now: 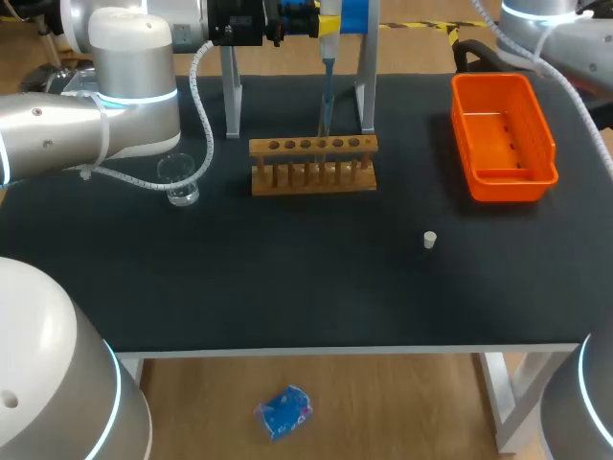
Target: Invert the test tube, pick up the pipette, mount the tip to pipette, aspirate from beaker and dispense into the tube, eject the tip, return the pipette, and cap with the stopper.
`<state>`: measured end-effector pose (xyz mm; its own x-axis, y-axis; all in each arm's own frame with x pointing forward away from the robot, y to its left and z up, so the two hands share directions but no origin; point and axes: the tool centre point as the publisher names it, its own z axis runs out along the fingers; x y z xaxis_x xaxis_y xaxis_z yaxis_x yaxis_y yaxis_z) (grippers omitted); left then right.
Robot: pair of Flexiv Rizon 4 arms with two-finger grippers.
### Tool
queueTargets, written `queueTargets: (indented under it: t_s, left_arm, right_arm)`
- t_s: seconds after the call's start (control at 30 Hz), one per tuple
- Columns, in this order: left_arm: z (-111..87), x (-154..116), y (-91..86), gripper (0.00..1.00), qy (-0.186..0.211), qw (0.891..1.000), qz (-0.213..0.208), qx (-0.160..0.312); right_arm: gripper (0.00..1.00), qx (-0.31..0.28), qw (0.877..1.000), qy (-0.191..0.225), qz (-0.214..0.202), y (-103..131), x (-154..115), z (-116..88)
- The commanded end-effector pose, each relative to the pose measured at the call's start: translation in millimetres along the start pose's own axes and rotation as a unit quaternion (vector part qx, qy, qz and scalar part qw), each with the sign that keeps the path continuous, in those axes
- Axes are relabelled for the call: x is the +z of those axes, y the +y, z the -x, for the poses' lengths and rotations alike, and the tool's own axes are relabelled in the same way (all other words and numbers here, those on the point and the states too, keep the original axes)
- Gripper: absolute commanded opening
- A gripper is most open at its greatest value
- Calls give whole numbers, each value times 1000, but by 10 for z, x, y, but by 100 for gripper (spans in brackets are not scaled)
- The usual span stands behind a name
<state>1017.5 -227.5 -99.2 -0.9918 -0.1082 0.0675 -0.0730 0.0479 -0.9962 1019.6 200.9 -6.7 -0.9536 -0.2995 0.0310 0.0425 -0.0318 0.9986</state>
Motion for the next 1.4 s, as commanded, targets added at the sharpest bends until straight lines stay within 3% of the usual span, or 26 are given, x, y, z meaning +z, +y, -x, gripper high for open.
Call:
queueTargets:
  t_s: [0.03,1.4]
  left_arm:
    - [-9,0,-5,0,-1,1000,0,0]
    - [-9,0,-5,0,-1,1000,0,0]
  right_arm:
    - [0,2,1000,6,-1,-18,-12,51]
    - [0,30,999,15,-3,-197,-7,27]
